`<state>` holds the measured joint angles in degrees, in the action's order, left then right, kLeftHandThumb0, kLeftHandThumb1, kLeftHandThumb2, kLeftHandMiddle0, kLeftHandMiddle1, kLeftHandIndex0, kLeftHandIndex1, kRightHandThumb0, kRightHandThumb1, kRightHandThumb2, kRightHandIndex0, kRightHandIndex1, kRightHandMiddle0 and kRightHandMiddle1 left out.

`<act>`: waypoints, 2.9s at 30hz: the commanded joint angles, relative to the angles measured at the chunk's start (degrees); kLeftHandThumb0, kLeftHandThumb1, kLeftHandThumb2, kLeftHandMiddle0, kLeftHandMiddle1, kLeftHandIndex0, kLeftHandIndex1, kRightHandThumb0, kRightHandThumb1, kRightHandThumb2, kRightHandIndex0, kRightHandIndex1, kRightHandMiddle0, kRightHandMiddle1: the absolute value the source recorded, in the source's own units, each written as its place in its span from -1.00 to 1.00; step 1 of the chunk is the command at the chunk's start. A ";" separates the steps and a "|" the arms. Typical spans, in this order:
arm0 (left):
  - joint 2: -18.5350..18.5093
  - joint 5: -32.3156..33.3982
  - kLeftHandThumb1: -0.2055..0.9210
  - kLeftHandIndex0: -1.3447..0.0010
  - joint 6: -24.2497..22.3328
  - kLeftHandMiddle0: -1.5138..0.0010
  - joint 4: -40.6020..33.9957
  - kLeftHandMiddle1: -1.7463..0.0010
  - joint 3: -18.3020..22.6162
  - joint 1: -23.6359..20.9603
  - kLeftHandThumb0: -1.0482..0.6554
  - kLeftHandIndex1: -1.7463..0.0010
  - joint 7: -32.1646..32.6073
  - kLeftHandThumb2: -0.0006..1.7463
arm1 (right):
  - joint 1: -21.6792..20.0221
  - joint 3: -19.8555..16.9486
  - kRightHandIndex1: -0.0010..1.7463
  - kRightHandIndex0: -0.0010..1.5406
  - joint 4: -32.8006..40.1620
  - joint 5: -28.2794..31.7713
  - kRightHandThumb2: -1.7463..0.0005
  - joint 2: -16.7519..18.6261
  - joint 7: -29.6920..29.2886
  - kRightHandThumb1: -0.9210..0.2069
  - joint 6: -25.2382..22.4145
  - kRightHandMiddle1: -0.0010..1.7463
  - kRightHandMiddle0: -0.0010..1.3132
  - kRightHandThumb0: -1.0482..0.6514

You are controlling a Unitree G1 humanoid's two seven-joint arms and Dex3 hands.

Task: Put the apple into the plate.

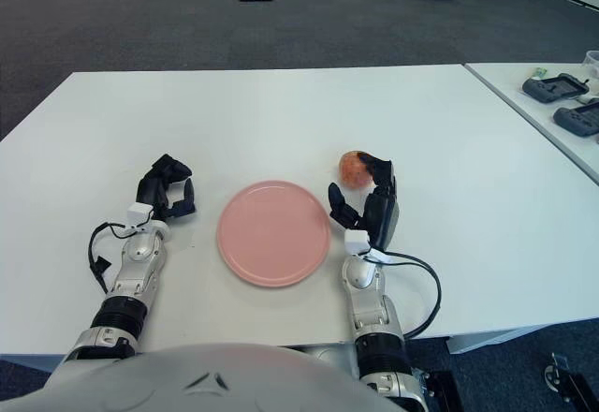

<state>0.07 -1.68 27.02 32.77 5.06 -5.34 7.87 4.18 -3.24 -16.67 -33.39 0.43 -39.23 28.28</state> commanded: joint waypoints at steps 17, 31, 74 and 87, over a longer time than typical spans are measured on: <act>0.85 -0.23 -0.25 -0.04 -1.42 -0.74 3.90 -1.00 -0.06 2.69 -0.38 -1.00 0.75 0.66 | -6.11 3.87 -1.00 -1.00 1.81 -5.55 0.19 -10.36 3.92 -0.22 -14.88 -1.00 -1.00 -0.90; 1.17 -0.34 -0.25 -0.04 -1.58 -0.71 3.72 -1.00 -0.06 2.91 -0.38 -1.00 1.30 0.66 | -8.63 5.19 -1.00 -1.00 7.53 -3.83 0.19 -13.92 15.36 -0.13 -22.88 -1.00 -1.00 -0.91; 1.77 -0.22 -0.27 -0.05 -0.69 -0.71 4.12 -1.00 0.55 2.94 -0.39 -1.00 1.44 0.68 | -32.29 21.43 -0.73 -1.00 -7.83 -8.08 -0.17 -25.29 50.08 -0.02 -43.78 -0.25 -1.00 -0.60; 1.78 -0.47 -0.23 -0.02 -0.60 -0.70 3.31 -1.00 0.58 3.52 -0.38 -1.00 1.59 0.65 | -43.35 25.81 -0.56 -1.00 -35.48 -6.98 -0.20 -22.27 48.06 -0.01 -34.90 -0.11 -1.00 -0.59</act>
<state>1.12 -2.25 28.91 33.23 5.80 -5.28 9.21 -37.50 21.51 -47.33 -41.04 -22.79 7.56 -7.14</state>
